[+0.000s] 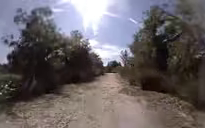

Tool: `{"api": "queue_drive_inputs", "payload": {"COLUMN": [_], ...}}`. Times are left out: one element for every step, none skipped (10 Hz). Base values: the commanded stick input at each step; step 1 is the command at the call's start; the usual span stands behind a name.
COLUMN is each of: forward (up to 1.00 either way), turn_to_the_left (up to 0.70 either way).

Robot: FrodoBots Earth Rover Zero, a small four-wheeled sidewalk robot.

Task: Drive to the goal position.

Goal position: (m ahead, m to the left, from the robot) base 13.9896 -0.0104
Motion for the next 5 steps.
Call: {"api": "queue_drive_inputs", "payload": {"forward": [0.7,0.7,0.7,0.7,0.7], "turn_to_the_left": [0.0,-0.25,-0.27,-0.12,0.0]}}
